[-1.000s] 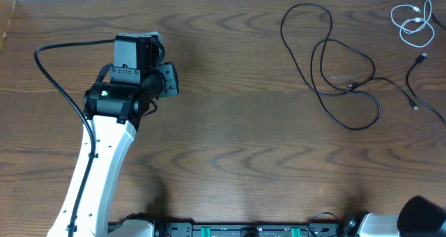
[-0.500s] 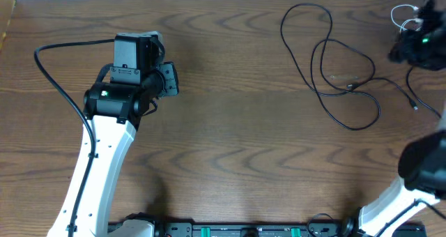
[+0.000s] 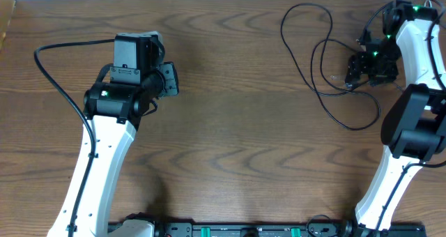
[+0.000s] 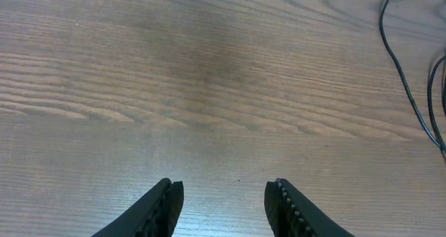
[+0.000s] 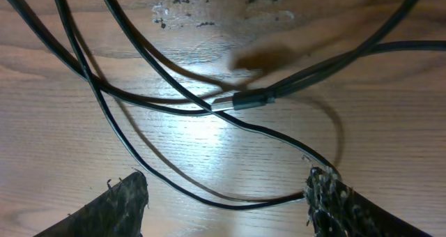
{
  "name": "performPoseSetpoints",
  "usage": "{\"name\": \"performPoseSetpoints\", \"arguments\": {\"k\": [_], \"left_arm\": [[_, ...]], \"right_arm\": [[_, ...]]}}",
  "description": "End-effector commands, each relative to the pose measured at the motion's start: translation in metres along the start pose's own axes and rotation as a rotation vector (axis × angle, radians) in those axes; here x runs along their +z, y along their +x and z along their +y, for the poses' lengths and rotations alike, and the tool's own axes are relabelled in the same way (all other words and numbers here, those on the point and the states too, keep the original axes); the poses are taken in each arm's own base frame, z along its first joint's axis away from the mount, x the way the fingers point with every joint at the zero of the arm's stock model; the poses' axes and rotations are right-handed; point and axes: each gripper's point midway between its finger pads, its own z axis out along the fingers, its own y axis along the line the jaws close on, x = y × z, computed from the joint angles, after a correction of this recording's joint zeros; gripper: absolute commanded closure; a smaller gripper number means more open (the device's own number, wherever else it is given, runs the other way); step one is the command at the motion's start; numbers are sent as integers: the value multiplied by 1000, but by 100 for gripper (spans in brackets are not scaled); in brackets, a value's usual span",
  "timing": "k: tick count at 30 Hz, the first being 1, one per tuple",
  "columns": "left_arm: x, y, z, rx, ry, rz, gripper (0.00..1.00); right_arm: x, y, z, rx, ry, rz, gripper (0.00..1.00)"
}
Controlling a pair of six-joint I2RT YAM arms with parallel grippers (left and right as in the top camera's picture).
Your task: Untangle cables
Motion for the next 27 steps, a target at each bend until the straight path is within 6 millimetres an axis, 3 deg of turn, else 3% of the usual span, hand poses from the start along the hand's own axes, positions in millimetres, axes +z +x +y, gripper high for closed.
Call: {"name": "performPoseSetpoints", "arguments": {"k": [1,4,7,13,18,27], "left_arm": [[-3,-8,0,7,-7,-25,56],[-3,-10,0,7,-5,-35,56],[-3,-11,-1,7,-4,-36,56],[-3,-11,-1,-17,-4,-37,56],[-3,-11,-1,-17,-4,-36,56],[-3,-10,0,-16,-5,-31,56]], "right_arm": [[2,-4,4,20,-4,-9,30],[2,-11,4,115,-2,-35,30],[2,-17,5,325,-6,-59,32],[4,-15,35,805,-69,-15,43],[11,-9,28,970,88,-50,34],[36,12,4,1024,273,-47,33]]}}
